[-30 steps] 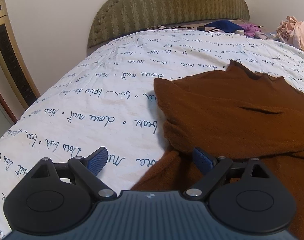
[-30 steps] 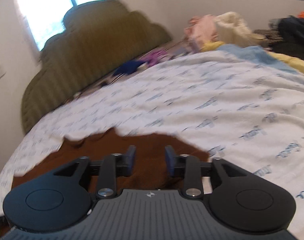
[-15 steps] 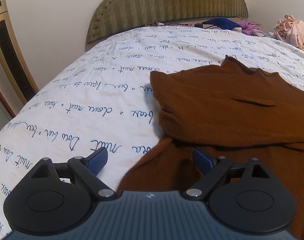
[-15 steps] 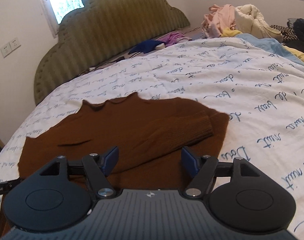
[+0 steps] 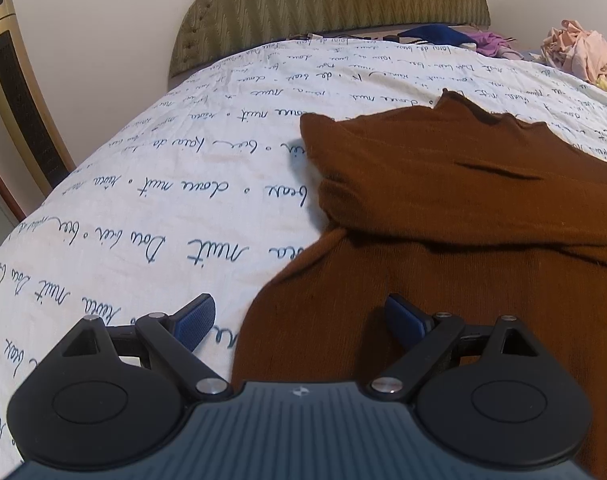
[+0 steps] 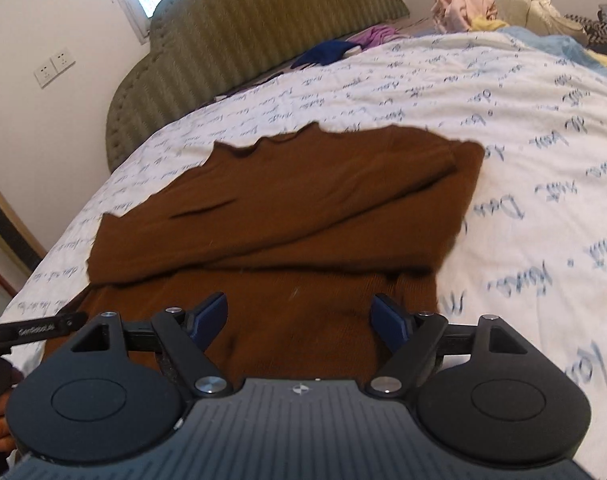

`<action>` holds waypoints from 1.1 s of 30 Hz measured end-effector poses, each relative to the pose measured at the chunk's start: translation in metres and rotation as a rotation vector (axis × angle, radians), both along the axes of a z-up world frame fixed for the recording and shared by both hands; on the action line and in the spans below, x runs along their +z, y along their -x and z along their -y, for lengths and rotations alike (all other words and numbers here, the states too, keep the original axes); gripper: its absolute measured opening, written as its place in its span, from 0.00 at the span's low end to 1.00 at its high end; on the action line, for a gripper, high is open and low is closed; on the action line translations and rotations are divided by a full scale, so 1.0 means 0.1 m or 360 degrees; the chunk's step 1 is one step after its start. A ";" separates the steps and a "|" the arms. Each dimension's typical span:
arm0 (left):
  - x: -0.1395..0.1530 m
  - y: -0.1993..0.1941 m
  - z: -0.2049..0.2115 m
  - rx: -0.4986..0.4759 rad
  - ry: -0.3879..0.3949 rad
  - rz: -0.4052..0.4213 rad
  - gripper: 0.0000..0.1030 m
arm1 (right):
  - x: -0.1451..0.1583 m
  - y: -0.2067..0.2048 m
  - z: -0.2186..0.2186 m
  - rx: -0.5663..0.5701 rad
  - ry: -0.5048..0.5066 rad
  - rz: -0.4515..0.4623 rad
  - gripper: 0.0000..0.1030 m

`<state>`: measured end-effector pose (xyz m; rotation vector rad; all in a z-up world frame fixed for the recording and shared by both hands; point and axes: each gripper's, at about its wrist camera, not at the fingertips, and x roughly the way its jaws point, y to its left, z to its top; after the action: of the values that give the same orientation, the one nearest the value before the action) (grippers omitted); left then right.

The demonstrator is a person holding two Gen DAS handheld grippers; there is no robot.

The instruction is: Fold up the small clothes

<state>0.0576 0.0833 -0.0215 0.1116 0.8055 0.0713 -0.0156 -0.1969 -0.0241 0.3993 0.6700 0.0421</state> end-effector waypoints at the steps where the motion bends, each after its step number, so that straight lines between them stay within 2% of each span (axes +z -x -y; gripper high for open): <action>1: -0.01 0.02 -0.01 -0.0001 0.0001 -0.0004 0.90 | -0.01 0.03 -0.01 0.0009 -0.0014 -0.0007 0.76; 9: -0.03 0.20 -0.07 -0.0008 0.0023 -0.0016 0.90 | -0.07 0.36 -0.11 0.0075 -0.0021 0.0010 0.76; 14: -0.05 0.41 -0.11 -0.0076 0.0040 -0.0005 0.90 | -0.08 0.56 -0.21 0.0060 0.0031 0.0038 0.77; 21: -0.04 0.71 -0.21 -0.0143 0.0129 0.0030 0.90 | -0.08 0.72 -0.37 0.0097 0.0067 0.0072 0.79; 23: -0.03 0.77 -0.23 -0.0170 0.0105 0.0063 0.90 | -0.07 0.75 -0.41 0.0111 0.0089 0.0084 0.80; 27: 0.02 0.82 -0.32 -0.0193 0.0043 0.0129 0.90 | -0.08 0.81 -0.43 0.0142 0.0022 0.0122 0.83; 29: 0.01 0.81 -0.40 -0.0193 0.0081 0.0119 0.90 | -0.10 0.83 -0.41 0.0159 -0.0002 0.0151 0.83; 31: 0.01 0.81 -0.48 -0.0182 0.0186 0.0078 0.90 | -0.14 0.84 -0.40 0.0153 -0.0037 0.0150 0.83; 33: -0.01 0.82 -0.52 -0.0177 0.0290 0.0043 0.90 | -0.13 0.84 -0.37 0.0141 -0.0016 0.0136 0.78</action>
<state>-0.0249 0.1356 -0.0226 -0.0166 0.7739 -0.1054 -0.0998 -0.1604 -0.0373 0.3755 0.6034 0.1459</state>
